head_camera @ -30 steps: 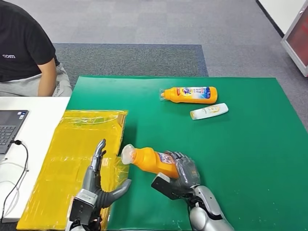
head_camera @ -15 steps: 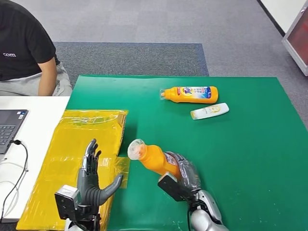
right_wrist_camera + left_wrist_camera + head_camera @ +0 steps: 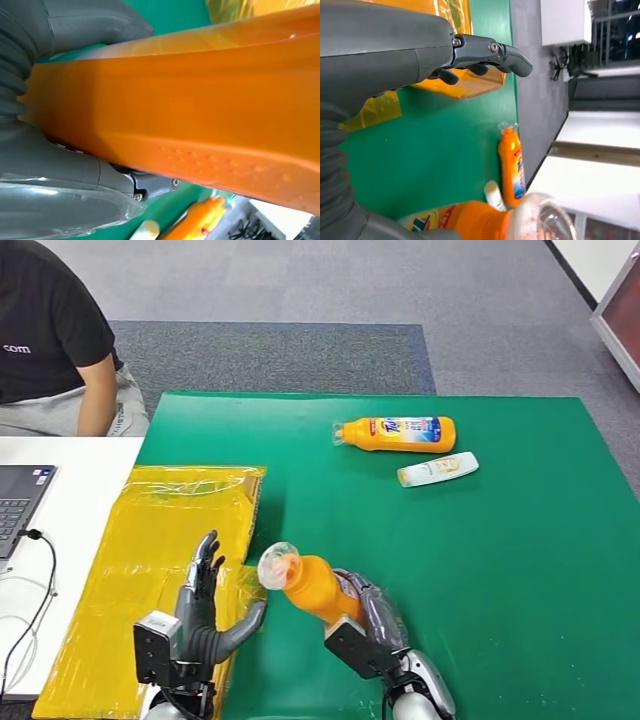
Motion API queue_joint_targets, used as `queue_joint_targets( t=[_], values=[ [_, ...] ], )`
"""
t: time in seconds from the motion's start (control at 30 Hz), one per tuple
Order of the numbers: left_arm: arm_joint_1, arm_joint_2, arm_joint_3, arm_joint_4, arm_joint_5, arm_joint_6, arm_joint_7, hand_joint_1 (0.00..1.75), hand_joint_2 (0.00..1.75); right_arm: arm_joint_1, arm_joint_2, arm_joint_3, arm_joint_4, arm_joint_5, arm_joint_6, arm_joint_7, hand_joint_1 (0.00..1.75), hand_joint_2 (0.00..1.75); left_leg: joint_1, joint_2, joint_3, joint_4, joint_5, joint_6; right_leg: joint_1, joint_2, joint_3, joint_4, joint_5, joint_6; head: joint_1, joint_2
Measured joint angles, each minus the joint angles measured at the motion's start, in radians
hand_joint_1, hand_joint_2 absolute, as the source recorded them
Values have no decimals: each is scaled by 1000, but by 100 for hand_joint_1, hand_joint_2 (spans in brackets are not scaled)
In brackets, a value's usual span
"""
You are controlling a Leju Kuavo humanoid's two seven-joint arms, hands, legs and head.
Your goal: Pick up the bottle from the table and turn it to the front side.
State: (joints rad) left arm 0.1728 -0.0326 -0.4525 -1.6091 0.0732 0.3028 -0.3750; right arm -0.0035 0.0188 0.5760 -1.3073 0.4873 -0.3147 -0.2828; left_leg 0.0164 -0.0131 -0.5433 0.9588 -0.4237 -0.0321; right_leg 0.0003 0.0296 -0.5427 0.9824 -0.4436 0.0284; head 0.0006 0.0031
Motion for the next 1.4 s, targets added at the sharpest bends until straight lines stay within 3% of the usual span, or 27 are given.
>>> queue_joint_targets(
  t=[0.33, 0.87, 1.17, 1.4],
  values=[
    [-45, 28, -40, 39, -69, -139, 97, 0, 175, 12, -6, 16, -39, 52, -31, -47, 175, 175, 0, 0, -7, 0, 1, 1, -1, 0, -7, 0, 1, 1, 0, 0],
    [-127, 91, -86, 95, -293, -327, 158, 0, 175, -15, -6, 27, -93, -20, 24, -59, 175, 175, 0, 0, -10, 0, 1, 1, -1, -1, -9, 1, 2, 1, 0, 0],
    [-166, 98, -86, 99, -356, -337, 148, 0, 175, -19, -6, 32, -95, -19, 31, -71, 175, 175, 0, 0, -10, 0, 1, 1, -1, -1, -10, 1, 2, 1, 0, 0],
    [-167, 97, -85, 77, -429, -264, 115, 0, 175, -5, -6, 32, -95, -19, 22, -78, 175, 175, 0, 0, -11, 0, 1, 1, -1, -1, -10, 1, 2, 1, 0, 0]
  ],
)
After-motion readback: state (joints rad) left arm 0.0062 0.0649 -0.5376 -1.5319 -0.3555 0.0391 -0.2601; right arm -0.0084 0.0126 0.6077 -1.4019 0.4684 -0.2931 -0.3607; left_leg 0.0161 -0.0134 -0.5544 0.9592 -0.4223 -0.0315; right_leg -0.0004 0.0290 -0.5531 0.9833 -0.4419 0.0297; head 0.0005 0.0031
